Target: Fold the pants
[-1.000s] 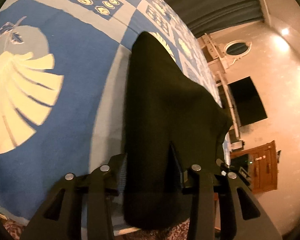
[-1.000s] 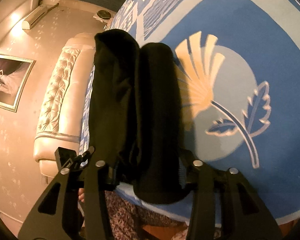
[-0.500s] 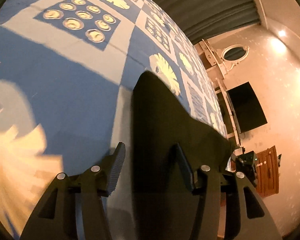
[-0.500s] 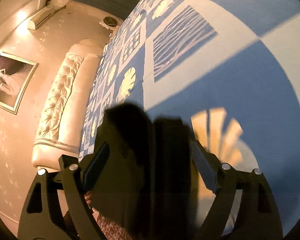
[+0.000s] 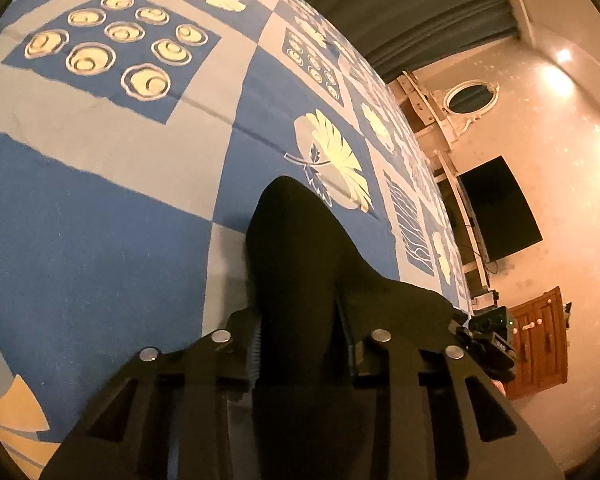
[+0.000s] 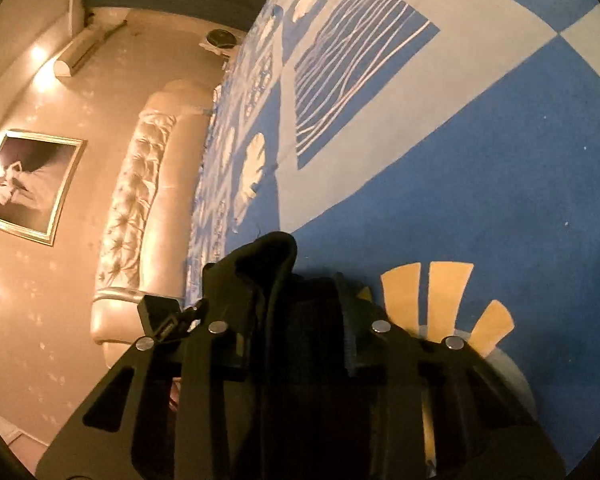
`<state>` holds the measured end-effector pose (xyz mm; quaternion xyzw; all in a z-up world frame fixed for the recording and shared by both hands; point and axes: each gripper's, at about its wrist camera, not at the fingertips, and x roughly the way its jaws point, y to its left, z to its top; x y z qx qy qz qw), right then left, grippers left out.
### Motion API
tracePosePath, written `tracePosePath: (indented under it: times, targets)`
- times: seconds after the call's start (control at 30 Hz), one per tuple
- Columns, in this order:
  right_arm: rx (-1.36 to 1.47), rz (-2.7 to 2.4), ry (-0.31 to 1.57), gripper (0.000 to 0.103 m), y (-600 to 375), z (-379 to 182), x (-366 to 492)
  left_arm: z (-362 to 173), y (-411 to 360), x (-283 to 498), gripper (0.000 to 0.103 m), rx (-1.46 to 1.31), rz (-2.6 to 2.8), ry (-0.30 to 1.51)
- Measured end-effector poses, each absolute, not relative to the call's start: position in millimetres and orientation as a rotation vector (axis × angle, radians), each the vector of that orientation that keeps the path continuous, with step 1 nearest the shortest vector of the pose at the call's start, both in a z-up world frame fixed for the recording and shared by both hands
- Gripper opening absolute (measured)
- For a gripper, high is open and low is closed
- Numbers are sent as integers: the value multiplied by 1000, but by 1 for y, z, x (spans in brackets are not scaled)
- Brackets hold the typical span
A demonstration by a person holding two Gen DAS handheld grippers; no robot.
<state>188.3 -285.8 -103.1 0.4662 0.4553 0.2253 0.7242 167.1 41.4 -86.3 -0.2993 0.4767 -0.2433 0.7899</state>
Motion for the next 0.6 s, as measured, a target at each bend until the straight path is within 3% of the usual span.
tracePosePath:
  times: [0.6]
  targets:
    - [1021, 492, 918, 28, -284, -90, 209, -74, 42, 190, 26, -598, -464, 1004]
